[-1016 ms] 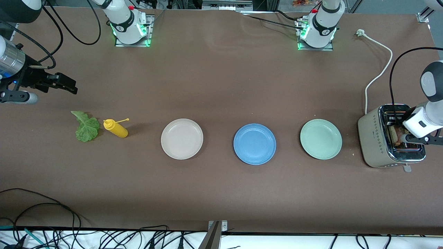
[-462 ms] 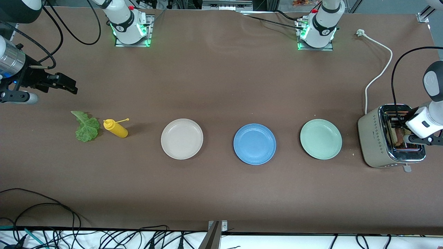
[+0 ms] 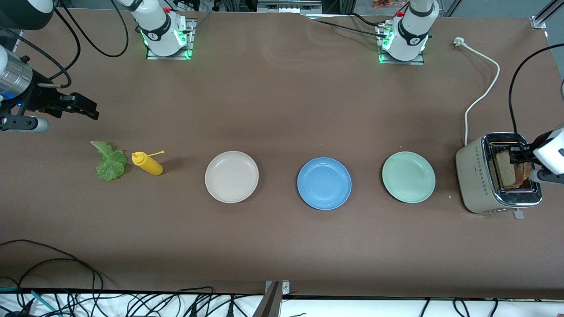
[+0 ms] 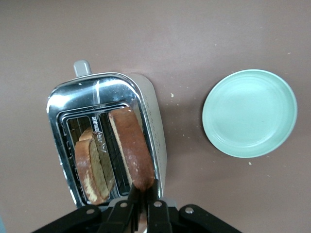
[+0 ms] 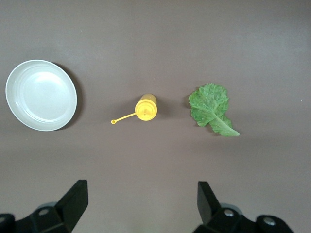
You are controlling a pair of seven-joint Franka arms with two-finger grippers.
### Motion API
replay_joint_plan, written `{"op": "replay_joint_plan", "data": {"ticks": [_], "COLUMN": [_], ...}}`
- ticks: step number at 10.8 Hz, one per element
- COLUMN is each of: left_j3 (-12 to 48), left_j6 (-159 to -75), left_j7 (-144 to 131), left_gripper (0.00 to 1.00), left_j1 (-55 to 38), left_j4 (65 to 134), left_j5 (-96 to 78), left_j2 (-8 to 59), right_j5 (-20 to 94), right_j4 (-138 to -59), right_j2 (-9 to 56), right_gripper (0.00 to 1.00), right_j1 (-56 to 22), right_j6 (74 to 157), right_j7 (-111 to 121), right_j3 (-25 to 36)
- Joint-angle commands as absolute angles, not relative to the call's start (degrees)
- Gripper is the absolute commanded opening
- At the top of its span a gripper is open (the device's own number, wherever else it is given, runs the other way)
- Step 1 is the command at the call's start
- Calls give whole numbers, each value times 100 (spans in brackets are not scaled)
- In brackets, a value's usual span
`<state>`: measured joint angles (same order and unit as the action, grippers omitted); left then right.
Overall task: Make sandwich in blue plate with both arms
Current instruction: 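Lift the bread slice with the left gripper toward the blue plate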
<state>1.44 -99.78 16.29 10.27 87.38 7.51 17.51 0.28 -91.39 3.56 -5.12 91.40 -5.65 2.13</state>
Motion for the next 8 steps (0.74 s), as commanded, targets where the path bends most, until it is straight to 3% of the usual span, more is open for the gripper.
{"op": "replay_joint_plan", "data": {"ticks": [1,4,8], "left_j3": [281,501,623], "left_j6": [-9414,-9308,-9613], "left_j7": [1889,1820,1093], "left_gripper": [0,0,0], "left_j1": [1037,1011,652], "left_j4": [8149,7945,8409], "left_j5": [545,55,-869], "left_j2": [1661,1679,1837], "right_j5": [-26,-26,-26], "right_j4": [-9193,-9193,-9193], "right_j2": [308,308,308], "right_gripper": [100,100,100], "right_j1": [-510,-510,-510], "right_j6": [9176,9176,9176], "right_j7": [-475,-475,-475], "right_j3": [211,220,220]}}
